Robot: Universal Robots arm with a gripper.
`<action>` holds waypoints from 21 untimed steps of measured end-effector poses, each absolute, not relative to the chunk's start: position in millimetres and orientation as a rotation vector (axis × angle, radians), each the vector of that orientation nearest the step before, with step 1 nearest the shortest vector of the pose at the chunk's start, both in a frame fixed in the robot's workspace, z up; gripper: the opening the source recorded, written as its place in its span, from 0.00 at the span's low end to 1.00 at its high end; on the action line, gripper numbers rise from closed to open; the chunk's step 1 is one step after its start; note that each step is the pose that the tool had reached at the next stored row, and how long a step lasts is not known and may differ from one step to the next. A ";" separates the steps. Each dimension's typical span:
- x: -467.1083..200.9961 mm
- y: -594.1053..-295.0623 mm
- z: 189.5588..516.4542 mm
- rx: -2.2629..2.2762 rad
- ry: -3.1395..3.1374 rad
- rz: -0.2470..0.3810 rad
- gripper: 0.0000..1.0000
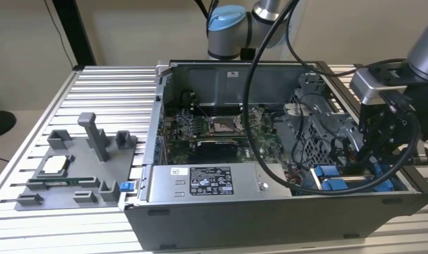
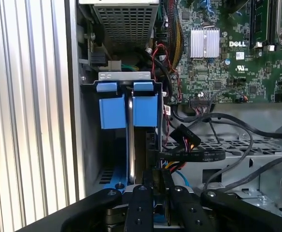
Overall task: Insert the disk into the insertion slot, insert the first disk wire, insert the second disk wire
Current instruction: 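Insert the second disk wire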
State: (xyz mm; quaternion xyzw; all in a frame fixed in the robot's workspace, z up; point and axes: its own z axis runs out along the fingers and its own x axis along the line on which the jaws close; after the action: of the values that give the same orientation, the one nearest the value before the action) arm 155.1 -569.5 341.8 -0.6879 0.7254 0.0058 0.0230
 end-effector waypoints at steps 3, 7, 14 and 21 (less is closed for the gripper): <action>154.8 -569.5 340.4 -2.125 2.251 0.018 0.00; 154.1 -569.6 337.2 -2.117 2.258 0.017 0.00; 153.9 -569.6 334.6 -2.115 2.261 0.017 0.00; 153.9 -569.6 334.2 -2.114 2.260 0.018 1.00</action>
State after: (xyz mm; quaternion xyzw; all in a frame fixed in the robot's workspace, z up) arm 153.9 -569.6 334.2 -0.6830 0.7301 0.0058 0.0232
